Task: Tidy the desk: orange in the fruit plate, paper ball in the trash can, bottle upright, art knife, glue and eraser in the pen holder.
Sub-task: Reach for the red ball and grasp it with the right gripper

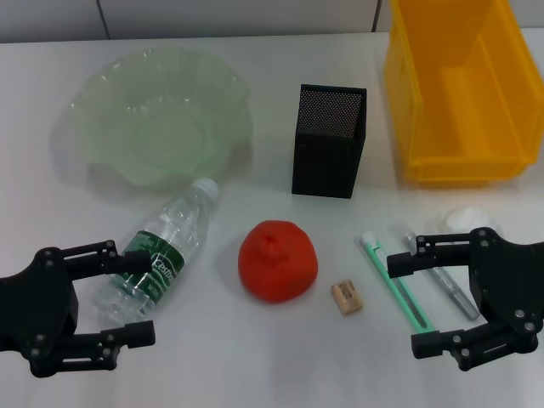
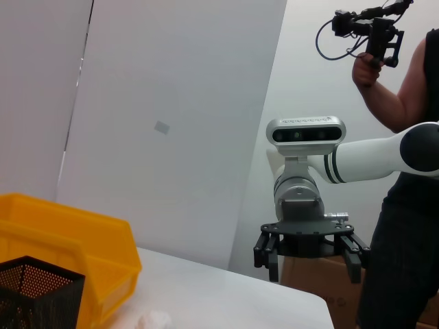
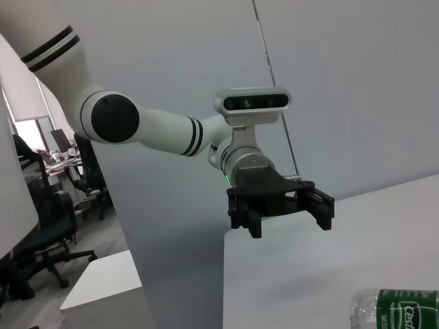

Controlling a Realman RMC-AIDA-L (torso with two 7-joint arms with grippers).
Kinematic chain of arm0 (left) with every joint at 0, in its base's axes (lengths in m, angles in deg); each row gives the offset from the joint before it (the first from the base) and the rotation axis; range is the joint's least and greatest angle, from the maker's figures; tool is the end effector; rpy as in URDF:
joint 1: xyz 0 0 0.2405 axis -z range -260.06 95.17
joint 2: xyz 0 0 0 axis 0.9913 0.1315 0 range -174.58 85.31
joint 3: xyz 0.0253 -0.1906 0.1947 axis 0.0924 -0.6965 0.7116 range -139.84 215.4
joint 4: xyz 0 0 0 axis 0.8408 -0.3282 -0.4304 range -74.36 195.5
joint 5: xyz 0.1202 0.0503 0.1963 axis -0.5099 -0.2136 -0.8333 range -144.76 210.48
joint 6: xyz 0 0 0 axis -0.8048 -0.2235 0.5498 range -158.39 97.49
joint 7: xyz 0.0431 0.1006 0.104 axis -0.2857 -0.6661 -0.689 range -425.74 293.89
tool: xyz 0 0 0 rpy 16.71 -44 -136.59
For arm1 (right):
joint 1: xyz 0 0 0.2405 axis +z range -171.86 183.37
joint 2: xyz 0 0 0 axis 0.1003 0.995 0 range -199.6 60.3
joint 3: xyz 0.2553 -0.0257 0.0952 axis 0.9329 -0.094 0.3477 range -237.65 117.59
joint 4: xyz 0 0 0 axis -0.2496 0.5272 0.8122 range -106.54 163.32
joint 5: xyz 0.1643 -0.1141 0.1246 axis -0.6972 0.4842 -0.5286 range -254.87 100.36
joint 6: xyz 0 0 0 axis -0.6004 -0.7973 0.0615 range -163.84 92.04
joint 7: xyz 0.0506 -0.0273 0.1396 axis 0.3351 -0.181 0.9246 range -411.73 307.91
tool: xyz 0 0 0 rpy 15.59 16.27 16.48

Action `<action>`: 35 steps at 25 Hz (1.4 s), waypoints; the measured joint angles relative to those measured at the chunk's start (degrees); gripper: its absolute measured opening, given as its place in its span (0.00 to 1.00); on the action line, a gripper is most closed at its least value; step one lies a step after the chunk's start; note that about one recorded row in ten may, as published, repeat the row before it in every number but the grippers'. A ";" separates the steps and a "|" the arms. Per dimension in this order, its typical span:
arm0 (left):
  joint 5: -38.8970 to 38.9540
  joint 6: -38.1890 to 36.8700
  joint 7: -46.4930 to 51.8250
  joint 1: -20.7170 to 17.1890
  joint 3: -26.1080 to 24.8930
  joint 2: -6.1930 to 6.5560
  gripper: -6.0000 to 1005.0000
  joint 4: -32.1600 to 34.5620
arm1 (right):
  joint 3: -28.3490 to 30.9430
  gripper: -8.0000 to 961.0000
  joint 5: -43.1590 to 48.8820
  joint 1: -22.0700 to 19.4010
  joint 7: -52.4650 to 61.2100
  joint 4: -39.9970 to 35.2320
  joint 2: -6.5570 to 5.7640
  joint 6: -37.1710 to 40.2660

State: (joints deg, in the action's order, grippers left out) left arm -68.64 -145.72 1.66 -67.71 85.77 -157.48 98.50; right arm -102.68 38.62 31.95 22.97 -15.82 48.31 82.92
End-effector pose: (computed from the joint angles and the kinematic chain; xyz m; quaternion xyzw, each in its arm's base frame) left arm -0.3242 0.2423 0.0354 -0.9310 -0.1328 -0.3392 0.0258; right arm 0.2695 0.2847 0.0142 0.9518 -0.0977 -0.2812 0.0734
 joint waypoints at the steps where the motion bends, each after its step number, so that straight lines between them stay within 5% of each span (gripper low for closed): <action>1: 0.00 0.03 0.01 0.00 0.03 0.00 0.76 0.00 | -0.01 0.87 0.01 0.04 0.00 -0.01 0.02 0.01; 16: -0.01 0.05 0.56 0.28 0.46 0.00 0.76 0.35 | 0.01 0.87 0.14 0.70 0.92 -0.75 0.12 -0.57; 22: -0.28 0.13 0.58 0.51 0.32 0.00 0.76 0.39 | -0.59 0.87 -0.18 3.16 12.44 -10.09 1.36 -6.43; 30: -0.44 0.45 0.59 0.50 -0.08 -0.09 0.76 0.08 | -15.07 0.87 6.81 11.42 37.61 -27.29 1.28 -12.94; 35: -0.47 1.15 0.62 0.41 -0.56 -0.03 0.76 -0.03 | -26.57 0.86 15.68 18.18 50.11 -31.50 1.31 -14.95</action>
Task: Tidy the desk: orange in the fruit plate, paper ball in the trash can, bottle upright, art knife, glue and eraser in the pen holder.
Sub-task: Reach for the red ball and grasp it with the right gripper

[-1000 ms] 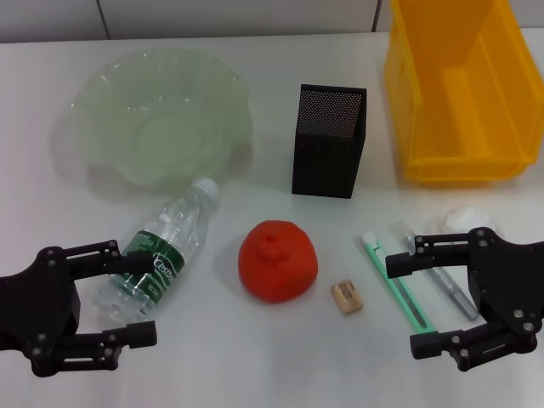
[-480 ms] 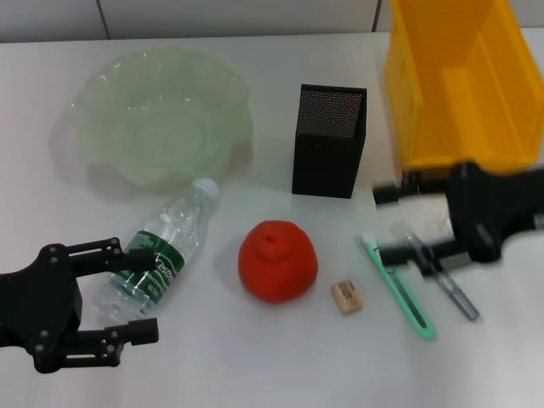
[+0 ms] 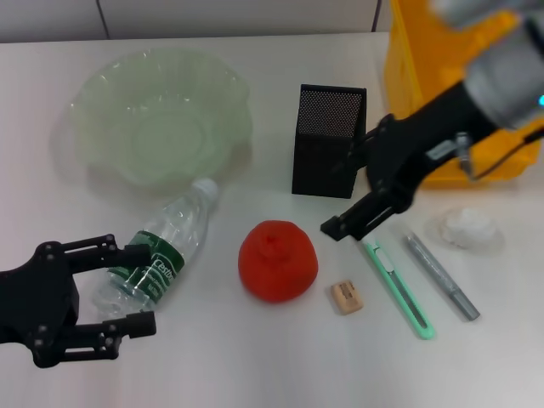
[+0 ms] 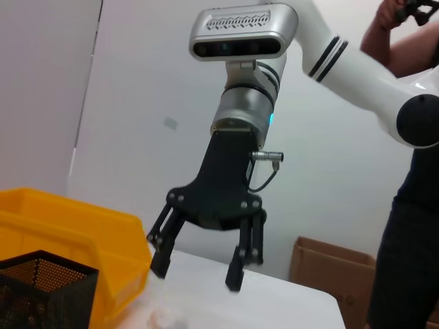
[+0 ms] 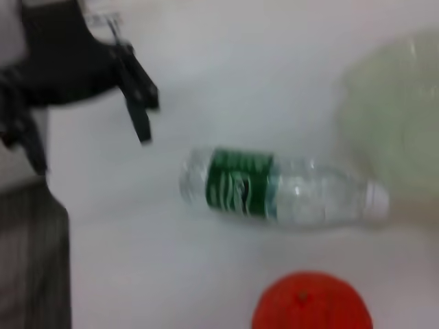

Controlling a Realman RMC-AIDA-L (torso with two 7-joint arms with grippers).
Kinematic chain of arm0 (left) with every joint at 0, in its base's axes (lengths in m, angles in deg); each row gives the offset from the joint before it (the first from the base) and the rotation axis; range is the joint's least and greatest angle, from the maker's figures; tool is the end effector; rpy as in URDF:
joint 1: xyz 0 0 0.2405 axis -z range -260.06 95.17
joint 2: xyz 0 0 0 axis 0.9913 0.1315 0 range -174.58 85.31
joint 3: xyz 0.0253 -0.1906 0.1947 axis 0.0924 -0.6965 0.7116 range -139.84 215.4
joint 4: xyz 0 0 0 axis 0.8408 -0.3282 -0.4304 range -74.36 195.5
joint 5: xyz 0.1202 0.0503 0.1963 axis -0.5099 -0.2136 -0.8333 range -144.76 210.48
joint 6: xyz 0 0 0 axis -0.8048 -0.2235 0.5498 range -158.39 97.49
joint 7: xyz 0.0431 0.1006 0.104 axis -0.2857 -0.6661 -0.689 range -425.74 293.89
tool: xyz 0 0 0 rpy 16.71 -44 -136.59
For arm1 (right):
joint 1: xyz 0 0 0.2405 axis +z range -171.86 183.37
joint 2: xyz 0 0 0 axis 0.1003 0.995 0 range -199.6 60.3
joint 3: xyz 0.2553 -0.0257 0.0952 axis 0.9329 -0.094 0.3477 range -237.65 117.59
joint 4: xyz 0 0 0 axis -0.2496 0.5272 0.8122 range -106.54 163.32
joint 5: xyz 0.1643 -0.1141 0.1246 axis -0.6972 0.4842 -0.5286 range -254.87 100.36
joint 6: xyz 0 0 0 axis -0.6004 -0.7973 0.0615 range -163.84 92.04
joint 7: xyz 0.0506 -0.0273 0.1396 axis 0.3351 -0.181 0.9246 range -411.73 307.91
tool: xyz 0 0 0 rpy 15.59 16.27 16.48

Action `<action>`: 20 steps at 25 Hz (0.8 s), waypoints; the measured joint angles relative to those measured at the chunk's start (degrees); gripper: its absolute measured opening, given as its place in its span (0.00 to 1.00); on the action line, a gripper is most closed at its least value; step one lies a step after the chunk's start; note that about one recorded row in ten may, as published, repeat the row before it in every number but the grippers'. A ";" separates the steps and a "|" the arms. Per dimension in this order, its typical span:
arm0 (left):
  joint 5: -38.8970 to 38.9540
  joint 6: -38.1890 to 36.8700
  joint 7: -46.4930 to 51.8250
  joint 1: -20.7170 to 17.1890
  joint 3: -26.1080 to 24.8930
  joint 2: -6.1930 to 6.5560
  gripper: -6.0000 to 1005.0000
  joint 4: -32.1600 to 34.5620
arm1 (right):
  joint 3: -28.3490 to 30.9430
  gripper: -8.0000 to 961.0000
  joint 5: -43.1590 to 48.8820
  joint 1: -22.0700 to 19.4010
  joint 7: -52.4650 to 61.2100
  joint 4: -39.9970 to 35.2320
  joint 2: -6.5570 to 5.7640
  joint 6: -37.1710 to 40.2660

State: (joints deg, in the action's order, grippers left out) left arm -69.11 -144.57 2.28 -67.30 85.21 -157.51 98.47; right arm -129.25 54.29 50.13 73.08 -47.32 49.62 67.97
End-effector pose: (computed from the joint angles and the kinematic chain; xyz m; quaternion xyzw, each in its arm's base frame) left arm -0.3251 0.2469 0.0350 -0.9317 -0.1396 -0.3336 0.0329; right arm 0.1073 0.3809 -0.0005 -0.9888 0.1313 -0.0712 0.0033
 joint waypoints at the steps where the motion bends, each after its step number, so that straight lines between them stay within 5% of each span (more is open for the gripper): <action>1: -0.02 0.07 0.00 -0.01 -0.16 0.00 0.76 0.00 | -2.36 0.86 1.41 1.24 1.59 0.27 0.08 -0.54; 12: -0.16 1.04 -0.14 0.05 -1.02 -0.01 0.76 -0.11 | -25.13 0.86 2.43 11.91 8.45 17.62 0.63 -19.37; 20: -0.16 1.08 -0.37 -0.08 -1.02 -0.05 0.76 -0.10 | -31.74 0.71 -1.79 15.88 8.54 25.84 0.62 -27.11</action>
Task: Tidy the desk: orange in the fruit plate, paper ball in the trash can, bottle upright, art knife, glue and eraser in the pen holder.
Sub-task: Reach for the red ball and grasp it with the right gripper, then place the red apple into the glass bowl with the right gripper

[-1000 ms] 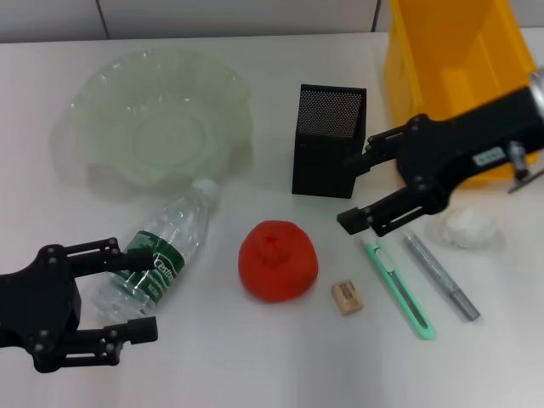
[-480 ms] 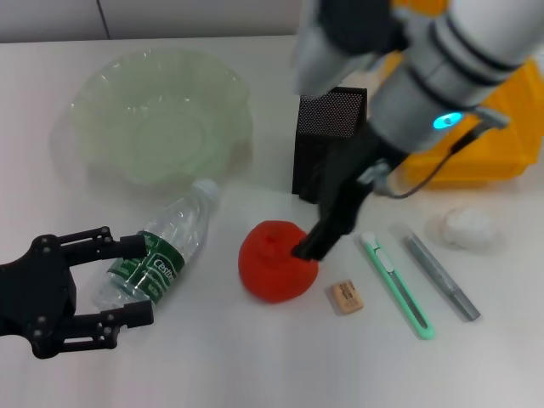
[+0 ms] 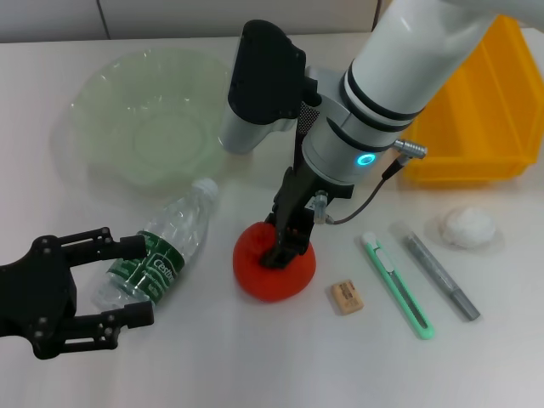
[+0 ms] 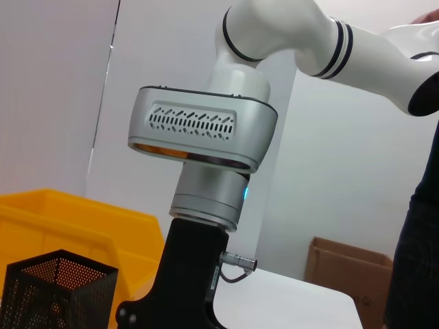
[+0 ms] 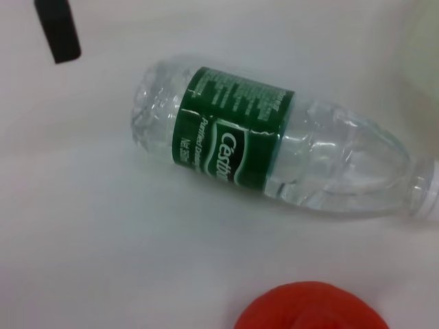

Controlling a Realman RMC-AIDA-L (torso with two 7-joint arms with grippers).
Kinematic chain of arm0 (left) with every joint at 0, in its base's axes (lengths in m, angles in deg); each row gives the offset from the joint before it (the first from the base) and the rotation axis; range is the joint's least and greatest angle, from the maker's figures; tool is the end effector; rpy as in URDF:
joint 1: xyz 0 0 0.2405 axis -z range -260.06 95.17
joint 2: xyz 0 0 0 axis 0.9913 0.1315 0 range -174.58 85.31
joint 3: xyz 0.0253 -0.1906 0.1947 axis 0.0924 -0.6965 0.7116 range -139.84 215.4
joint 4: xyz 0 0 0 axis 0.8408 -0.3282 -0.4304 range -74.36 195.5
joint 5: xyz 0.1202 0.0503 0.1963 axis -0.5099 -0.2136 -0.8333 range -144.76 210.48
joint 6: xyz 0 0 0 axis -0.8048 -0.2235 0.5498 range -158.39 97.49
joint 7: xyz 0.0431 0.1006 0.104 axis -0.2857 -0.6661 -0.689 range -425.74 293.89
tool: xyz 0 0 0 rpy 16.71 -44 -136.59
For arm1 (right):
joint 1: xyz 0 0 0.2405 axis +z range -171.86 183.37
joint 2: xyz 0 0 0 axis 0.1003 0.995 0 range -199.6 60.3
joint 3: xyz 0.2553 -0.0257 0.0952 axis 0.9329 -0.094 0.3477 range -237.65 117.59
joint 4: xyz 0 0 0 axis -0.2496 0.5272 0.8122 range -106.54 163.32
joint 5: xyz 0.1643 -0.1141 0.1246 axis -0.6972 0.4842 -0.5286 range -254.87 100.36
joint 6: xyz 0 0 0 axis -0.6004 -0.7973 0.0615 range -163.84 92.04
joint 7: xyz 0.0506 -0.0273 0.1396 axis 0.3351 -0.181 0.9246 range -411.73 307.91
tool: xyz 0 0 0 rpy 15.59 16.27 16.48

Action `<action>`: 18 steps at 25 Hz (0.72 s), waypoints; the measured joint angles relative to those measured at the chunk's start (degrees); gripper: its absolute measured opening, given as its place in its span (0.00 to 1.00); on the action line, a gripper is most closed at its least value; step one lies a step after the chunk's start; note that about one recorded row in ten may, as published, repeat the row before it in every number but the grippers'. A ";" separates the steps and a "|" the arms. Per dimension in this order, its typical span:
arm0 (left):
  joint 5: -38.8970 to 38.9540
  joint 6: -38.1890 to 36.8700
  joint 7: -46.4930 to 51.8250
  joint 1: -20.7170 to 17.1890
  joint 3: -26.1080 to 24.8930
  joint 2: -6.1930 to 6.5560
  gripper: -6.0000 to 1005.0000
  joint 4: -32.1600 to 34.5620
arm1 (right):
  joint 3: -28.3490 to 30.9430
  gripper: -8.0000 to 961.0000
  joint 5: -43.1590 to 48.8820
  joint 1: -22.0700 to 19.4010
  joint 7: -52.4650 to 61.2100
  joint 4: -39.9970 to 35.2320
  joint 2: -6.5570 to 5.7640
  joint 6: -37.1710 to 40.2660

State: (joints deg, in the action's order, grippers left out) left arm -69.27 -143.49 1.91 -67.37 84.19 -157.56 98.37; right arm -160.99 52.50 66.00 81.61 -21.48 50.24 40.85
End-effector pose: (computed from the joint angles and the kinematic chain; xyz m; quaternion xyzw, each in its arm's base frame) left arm -0.3280 0.2493 0.0360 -0.9314 -0.1420 -0.3317 0.0489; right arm 0.0835 0.3917 -0.1387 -0.9746 0.0736 -0.2112 0.0106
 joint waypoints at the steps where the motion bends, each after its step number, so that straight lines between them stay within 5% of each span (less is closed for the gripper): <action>1: 0.00 0.04 -0.04 -0.02 0.00 0.00 0.76 0.00 | -0.05 0.68 -0.01 0.04 0.00 -0.13 0.00 0.06; 8: 0.01 0.09 -0.08 -0.19 0.00 -0.01 0.76 0.00 | 0.17 0.53 -0.04 -0.73 0.04 -2.89 -0.02 1.76; 15: 0.01 -0.11 -0.10 -0.58 -0.14 0.25 0.76 0.00 | 8.20 0.27 4.16 -2.48 2.49 -18.79 -0.46 9.80; 18: 0.01 0.05 -0.15 -0.63 -0.23 0.21 0.76 0.00 | 12.69 0.23 5.30 -1.72 2.58 -24.04 -0.35 6.63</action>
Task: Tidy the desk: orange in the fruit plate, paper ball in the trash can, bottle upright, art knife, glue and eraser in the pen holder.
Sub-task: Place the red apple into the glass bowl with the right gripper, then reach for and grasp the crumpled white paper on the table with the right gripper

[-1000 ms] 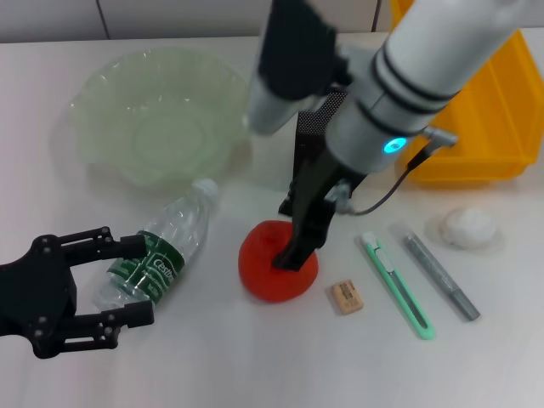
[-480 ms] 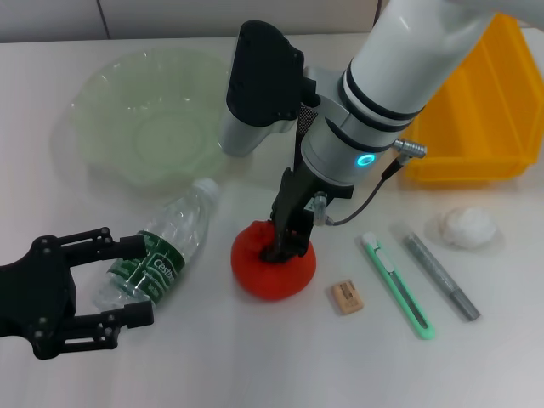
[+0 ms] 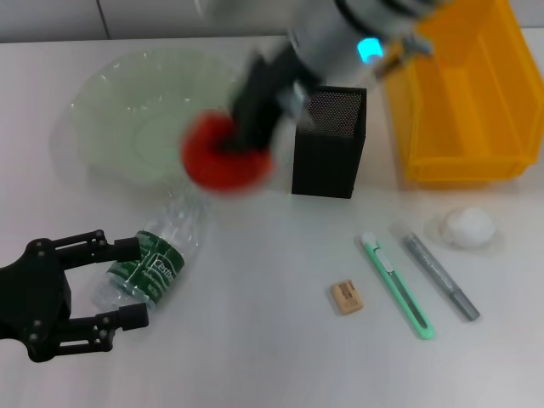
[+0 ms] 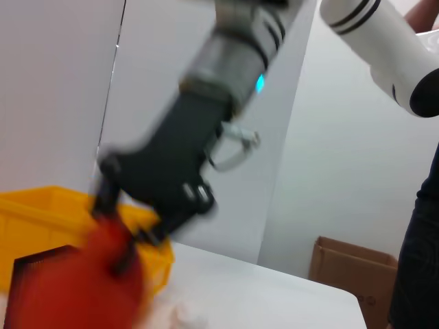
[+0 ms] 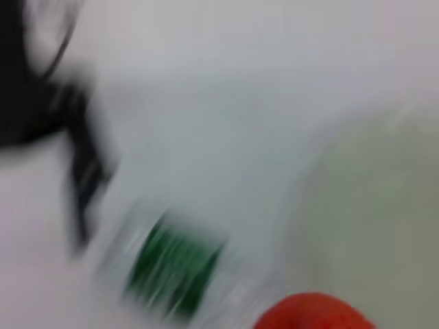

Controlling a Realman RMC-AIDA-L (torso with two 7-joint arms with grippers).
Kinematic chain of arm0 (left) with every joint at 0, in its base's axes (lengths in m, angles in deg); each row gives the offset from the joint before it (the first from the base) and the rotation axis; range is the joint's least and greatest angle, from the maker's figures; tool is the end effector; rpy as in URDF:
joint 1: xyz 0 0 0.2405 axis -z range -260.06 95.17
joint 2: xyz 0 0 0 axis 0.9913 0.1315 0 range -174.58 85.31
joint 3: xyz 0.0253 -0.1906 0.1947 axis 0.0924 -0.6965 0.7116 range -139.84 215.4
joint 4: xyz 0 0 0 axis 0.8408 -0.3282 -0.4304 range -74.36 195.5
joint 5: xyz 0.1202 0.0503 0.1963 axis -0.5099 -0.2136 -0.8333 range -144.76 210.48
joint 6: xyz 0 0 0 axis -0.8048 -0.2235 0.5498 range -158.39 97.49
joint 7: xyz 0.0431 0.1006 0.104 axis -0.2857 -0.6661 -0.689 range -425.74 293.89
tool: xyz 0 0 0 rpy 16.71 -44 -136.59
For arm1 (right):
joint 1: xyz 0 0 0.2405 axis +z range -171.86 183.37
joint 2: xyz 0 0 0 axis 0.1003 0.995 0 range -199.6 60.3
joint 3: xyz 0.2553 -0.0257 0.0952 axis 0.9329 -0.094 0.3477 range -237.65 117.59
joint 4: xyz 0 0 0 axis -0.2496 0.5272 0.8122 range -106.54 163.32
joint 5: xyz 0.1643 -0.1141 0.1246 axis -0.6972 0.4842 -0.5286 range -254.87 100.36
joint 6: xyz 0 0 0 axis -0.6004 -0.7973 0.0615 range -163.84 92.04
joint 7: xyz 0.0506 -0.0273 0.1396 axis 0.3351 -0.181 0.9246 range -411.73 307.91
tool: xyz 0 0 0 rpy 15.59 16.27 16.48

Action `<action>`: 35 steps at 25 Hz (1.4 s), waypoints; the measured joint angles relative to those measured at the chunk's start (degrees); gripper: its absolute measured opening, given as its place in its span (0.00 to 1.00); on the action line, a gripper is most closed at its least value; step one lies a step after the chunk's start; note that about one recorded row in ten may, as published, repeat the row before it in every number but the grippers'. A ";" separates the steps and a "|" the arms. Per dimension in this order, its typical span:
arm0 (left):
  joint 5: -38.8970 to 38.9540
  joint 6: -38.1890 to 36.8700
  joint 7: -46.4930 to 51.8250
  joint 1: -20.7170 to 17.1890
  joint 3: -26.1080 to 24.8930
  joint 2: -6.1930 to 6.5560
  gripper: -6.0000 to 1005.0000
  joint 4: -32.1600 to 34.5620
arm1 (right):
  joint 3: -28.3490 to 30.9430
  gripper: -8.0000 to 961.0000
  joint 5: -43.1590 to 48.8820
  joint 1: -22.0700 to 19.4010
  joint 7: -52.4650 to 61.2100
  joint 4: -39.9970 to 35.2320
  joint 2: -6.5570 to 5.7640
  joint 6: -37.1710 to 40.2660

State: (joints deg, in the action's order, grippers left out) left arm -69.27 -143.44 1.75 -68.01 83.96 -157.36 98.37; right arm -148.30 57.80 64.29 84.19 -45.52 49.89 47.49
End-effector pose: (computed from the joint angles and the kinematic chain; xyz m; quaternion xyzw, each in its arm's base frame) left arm -0.3317 0.2461 0.0379 -0.9310 -0.1460 -0.3302 0.0541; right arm -0.0081 0.4022 -0.0658 -0.9902 0.0053 -0.0973 0.0996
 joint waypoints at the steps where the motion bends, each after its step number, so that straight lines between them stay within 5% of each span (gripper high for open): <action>1: 0.01 0.00 -0.02 -0.01 -0.01 -0.02 0.75 0.00 | 0.25 0.22 0.00 0.63 0.00 0.06 0.04 -2.65; 7: 0.00 0.09 -0.09 -0.20 -0.04 -0.20 0.75 -0.13 | -3.16 0.25 -0.92 4.22 -0.37 11.36 0.32 -30.06; 12: 0.00 0.37 -0.71 -0.54 -0.04 -0.22 0.75 -0.71 | -5.55 0.36 -3.10 4.38 -2.74 14.80 0.34 -37.81; 18: -0.03 0.58 -0.93 -0.75 -0.04 -0.21 0.75 -1.31 | -7.11 0.49 -8.08 -0.91 -7.39 11.48 0.20 -39.36; 22: -0.42 0.63 -0.95 -0.74 -0.04 -0.21 0.75 -1.34 | -4.89 0.62 -7.59 -4.41 -7.65 6.28 -0.13 -32.04; 25: -0.52 0.63 -0.97 -0.73 -0.04 -0.21 0.75 -1.34 | 1.13 0.75 -3.96 -5.68 -4.73 0.65 -0.21 -18.11; 30: -0.54 0.63 -0.96 -0.71 -0.04 -0.17 0.75 -1.32 | 8.64 0.86 7.34 -6.08 4.91 -10.98 -0.28 5.93; 35: -0.54 0.62 -0.84 -0.44 -0.11 -0.12 0.75 -1.32 | 8.84 0.88 14.74 -9.97 7.60 -17.84 -0.07 17.71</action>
State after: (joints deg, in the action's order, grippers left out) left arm -69.81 -142.83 0.92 -68.45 83.85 -157.48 97.05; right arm -139.46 72.54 54.31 91.79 -63.36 49.82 65.20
